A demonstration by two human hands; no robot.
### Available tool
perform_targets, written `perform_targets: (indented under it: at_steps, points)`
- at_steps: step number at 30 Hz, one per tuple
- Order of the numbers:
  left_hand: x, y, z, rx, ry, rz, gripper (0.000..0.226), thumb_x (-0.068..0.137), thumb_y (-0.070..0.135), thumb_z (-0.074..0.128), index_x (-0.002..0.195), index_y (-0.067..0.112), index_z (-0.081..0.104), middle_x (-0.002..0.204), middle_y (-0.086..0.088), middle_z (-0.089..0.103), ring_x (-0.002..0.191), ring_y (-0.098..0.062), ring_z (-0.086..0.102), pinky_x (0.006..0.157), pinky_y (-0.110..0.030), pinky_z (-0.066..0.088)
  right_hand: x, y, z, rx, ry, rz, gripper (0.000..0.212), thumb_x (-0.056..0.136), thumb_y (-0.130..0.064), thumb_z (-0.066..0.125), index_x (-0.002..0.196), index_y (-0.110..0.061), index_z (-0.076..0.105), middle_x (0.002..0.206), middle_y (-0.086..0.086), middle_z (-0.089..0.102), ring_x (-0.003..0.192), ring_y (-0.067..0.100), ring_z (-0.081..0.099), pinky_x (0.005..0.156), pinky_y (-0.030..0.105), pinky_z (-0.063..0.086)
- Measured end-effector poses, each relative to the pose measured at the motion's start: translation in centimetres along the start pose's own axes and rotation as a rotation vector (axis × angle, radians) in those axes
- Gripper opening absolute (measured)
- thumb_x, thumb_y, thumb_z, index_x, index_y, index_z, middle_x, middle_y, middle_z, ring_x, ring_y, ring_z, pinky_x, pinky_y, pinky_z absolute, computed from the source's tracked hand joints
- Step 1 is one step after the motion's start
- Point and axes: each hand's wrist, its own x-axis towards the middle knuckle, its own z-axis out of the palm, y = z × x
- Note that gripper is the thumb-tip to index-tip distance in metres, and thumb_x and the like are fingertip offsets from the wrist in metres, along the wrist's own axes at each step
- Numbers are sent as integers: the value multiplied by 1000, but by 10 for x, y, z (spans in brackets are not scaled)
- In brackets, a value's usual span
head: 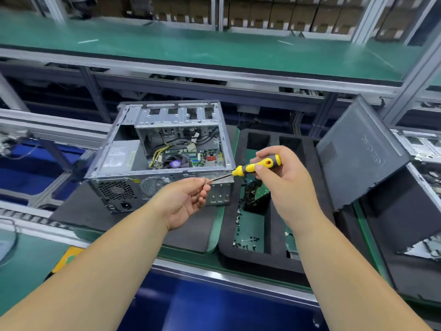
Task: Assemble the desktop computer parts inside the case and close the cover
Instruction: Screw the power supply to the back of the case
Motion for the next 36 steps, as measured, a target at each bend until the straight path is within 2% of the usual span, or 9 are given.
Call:
perform_targets:
  at_steps: [7, 11, 14, 20, 25, 27, 31, 34, 36]
  points:
    - [-24, 44, -76, -44, -9, 40, 9, 96, 13, 56, 94, 9, 63, 69, 1, 65, 55, -4, 57, 48, -15, 49, -6, -31, 81, -13, -9, -38, 20, 92, -15, 61, 100, -33, 62, 100, -14, 69, 91, 6, 65, 76, 23, 52]
    - [-38, 71, -127, 25, -15, 129, 9, 97, 8, 55, 99, 6, 63, 74, 0, 69, 61, -5, 63, 54, -15, 52, -12, -47, 136, -34, 39, -29, 14, 93, -21, 62, 98, -34, 62, 92, -8, 68, 83, 18, 64, 72, 34, 54]
    - [-46, 92, -161, 119, -16, 190, 10, 97, 7, 54, 96, 7, 64, 77, 0, 70, 65, -4, 65, 59, -14, 54, -15, -59, 176, -53, 66, -45, 11, 93, -27, 62, 98, -36, 61, 86, -7, 65, 74, 17, 61, 61, 30, 50]
    - [-55, 123, -215, 435, -53, 313, 10, 96, 6, 56, 95, 5, 66, 78, -1, 72, 72, -8, 66, 70, -18, 55, -20, -76, 241, 22, 146, 30, 4, 90, -31, 64, 93, -33, 63, 90, -6, 71, 85, 15, 72, 78, 39, 57]
    - [-55, 133, -242, 406, -46, 362, 11, 95, 3, 57, 94, 5, 68, 81, -5, 73, 75, -10, 66, 73, -18, 56, -18, -81, 267, -46, 145, 189, 16, 91, -32, 69, 91, -18, 62, 78, -4, 74, 74, 12, 72, 80, 46, 57]
    - [-53, 135, -249, 418, -53, 386, 12, 95, 4, 58, 93, 7, 68, 81, -6, 73, 77, -12, 67, 74, -19, 56, -17, -81, 269, -172, 101, 247, 20, 85, -39, 74, 85, -23, 63, 70, -5, 72, 67, 12, 68, 73, 44, 56]
    - [-48, 137, -253, 474, -86, 447, 11, 95, 4, 58, 94, 7, 69, 84, -8, 73, 81, -15, 68, 76, -20, 55, -17, -79, 273, -368, -182, 321, 19, 78, -42, 80, 92, -33, 69, 77, -9, 68, 59, -1, 61, 54, 15, 40]
    - [-48, 136, -246, 467, -117, 451, 14, 96, 13, 59, 107, 11, 67, 100, -5, 74, 93, -15, 69, 84, -23, 54, -18, -68, 276, -514, -273, 247, 16, 84, -40, 75, 90, -26, 69, 78, -10, 61, 66, 0, 55, 58, 18, 38]
    - [-48, 133, -242, 497, -57, 436, 25, 95, 35, 60, 120, 29, 62, 116, 8, 69, 106, -7, 64, 91, -22, 46, -14, -59, 276, -497, -245, 223, 13, 91, -41, 67, 91, -28, 67, 78, -13, 57, 68, -3, 53, 59, 15, 35]
